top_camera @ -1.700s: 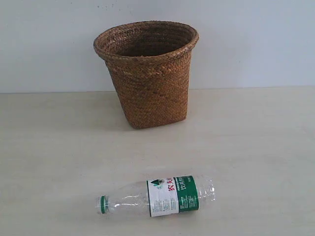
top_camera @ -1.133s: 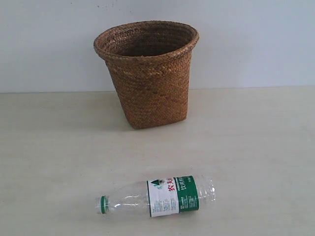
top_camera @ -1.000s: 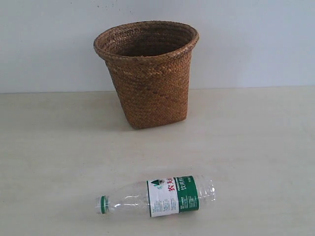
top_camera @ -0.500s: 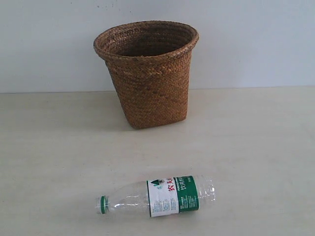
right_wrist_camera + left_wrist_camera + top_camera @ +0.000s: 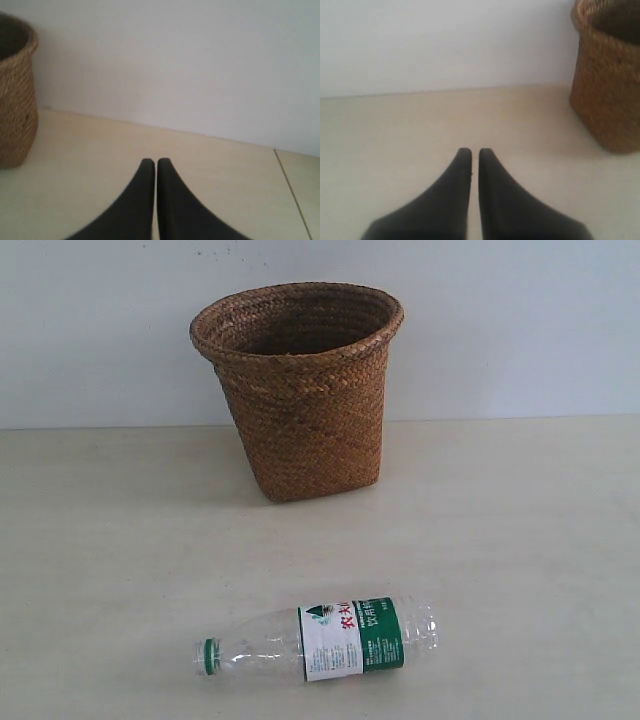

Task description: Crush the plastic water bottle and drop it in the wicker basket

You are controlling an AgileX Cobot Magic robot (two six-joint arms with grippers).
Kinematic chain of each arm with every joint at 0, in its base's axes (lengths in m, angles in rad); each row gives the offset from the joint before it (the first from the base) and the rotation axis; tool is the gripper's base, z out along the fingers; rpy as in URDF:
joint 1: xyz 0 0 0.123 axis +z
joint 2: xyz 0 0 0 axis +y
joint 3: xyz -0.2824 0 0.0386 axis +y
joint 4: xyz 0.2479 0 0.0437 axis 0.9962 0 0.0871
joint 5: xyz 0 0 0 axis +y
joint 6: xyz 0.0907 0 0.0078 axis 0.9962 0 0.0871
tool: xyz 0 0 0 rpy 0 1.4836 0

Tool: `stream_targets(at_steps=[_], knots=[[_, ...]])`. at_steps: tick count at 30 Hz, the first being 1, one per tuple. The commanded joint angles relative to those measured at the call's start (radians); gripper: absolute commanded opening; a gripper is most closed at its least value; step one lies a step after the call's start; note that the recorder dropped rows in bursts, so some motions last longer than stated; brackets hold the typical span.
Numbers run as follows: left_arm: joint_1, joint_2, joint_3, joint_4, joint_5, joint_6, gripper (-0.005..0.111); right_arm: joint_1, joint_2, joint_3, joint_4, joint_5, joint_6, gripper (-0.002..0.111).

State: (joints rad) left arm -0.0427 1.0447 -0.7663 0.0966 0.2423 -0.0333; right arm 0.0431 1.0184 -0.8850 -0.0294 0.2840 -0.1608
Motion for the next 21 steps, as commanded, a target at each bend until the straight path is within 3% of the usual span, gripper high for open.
stream_targets(at_steps=[1, 6, 15, 21], knots=[[-0.040, 0.075, -0.073, -0.156, 0.179, 0.301, 0.004, 0.071, 0.108, -0.078, 0.002, 0.169, -0.129, 0.000], [-0.116, 0.178, -0.132, -0.335, 0.366, 0.641, 0.004, 0.127, 0.218, -0.168, 0.110, 0.374, -0.285, 0.000], [-0.217, 0.327, -0.165, -0.435, 0.488, 0.925, 0.004, 0.129, 0.349, -0.245, 0.524, 0.568, -0.626, 0.000], [-0.312, 0.379, -0.165, -0.454, 0.518, 1.053, 0.004, 0.211, 0.418, -0.250, 0.568, 0.600, -0.721, 0.000]])
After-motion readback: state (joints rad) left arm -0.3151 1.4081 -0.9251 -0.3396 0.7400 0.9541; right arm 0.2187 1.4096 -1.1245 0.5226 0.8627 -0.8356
